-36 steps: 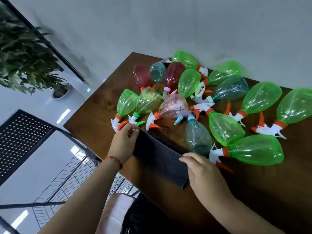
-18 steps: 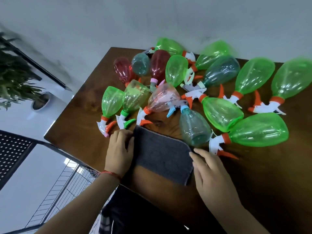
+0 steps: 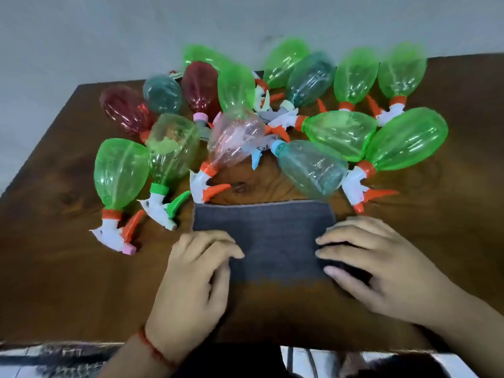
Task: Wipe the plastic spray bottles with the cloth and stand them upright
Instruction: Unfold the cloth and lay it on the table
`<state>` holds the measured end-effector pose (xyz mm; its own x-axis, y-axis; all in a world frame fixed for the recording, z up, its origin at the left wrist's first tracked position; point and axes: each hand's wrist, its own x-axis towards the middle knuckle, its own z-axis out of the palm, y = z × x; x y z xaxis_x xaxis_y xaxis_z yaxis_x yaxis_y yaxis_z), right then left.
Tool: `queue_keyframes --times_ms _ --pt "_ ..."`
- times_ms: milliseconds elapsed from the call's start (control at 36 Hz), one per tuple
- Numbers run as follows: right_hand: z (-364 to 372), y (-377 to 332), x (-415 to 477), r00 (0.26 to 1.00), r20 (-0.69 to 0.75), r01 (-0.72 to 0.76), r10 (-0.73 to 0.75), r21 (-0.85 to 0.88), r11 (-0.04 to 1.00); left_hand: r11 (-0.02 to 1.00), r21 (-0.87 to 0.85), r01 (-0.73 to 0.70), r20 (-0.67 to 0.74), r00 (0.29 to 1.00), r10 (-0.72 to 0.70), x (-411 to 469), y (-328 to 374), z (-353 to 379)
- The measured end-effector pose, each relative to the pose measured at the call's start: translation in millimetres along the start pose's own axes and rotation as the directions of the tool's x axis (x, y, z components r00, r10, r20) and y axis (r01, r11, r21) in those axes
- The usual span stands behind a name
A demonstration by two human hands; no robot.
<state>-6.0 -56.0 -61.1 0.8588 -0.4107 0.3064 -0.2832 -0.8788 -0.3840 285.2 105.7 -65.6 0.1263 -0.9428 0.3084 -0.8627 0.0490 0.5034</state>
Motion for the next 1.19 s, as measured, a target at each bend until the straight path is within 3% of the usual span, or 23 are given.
queue_keyframes --times_ms 167,250,472,722,861,1000,1083,1194 --pt "14 -40 -5 0.995 -0.048 -0.090 0.088 -0.051 0.995 0.968 0.071 -0.242 0.196 0.955 0.224 -17 -26 -22" --pt "22 -46 -4 0.992 -0.063 -0.117 0.110 -0.117 0.986 0.973 0.079 -0.219 0.154 0.967 0.205 -20 -36 -28" --pt "22 -51 -4 0.986 -0.094 -0.148 0.141 -0.078 0.986 0.974 0.099 -0.201 0.050 0.979 0.197 -19 -36 -23" --pt "18 -60 -14 0.994 -0.038 -0.099 0.098 -0.032 0.995 0.938 0.180 -0.297 0.079 0.955 0.287 -32 -36 -34" --pt "16 -60 -9 0.950 -0.178 -0.233 0.255 0.137 0.963 0.973 0.048 -0.224 0.042 0.974 0.222 -21 -29 -44" --pt "19 -45 17 0.870 -0.261 -0.361 0.417 0.237 0.902 0.999 -0.033 -0.010 0.003 1.000 0.010 13 -29 -41" --pt "29 -37 24 0.859 -0.264 -0.393 0.439 0.210 0.895 0.999 0.009 0.033 0.071 0.997 -0.034 21 -34 -31" --pt "32 -36 22 0.838 -0.311 -0.411 0.448 0.180 0.894 0.998 0.014 0.056 -0.016 0.998 -0.056 19 -36 -23"
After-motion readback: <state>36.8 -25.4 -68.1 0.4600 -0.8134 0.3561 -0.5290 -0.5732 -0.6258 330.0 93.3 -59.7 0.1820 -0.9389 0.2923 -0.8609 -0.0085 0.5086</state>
